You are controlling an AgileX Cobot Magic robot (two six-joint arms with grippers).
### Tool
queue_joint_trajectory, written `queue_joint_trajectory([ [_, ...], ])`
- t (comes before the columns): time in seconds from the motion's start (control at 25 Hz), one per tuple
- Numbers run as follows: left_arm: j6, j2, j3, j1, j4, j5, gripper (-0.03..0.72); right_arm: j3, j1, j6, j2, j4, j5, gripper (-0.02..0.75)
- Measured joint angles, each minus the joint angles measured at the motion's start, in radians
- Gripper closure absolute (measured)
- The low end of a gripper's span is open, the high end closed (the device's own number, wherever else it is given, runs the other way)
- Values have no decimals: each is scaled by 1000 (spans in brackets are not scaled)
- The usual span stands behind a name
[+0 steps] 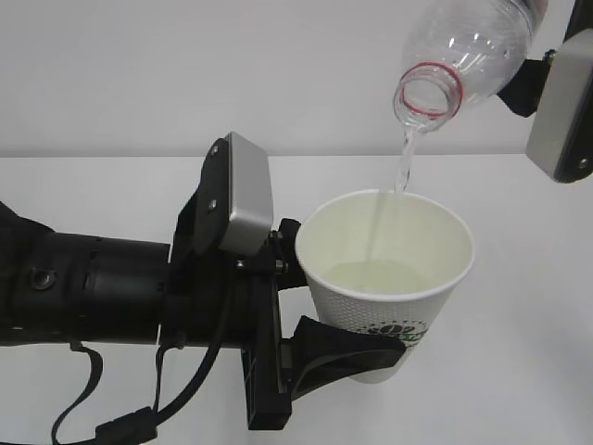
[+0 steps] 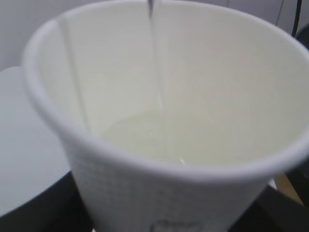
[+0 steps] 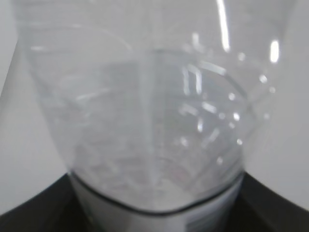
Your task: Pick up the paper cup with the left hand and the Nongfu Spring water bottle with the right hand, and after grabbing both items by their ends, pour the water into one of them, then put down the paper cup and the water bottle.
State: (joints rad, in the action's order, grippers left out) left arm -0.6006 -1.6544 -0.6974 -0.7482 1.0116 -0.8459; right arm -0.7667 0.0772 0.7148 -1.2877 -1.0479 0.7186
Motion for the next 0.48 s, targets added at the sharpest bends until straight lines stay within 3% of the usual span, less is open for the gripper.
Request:
queue_joint_trajectory([
  [0.48, 0, 0, 0, 0, 0, 2, 172, 0, 0, 1, 0, 0, 0, 259],
])
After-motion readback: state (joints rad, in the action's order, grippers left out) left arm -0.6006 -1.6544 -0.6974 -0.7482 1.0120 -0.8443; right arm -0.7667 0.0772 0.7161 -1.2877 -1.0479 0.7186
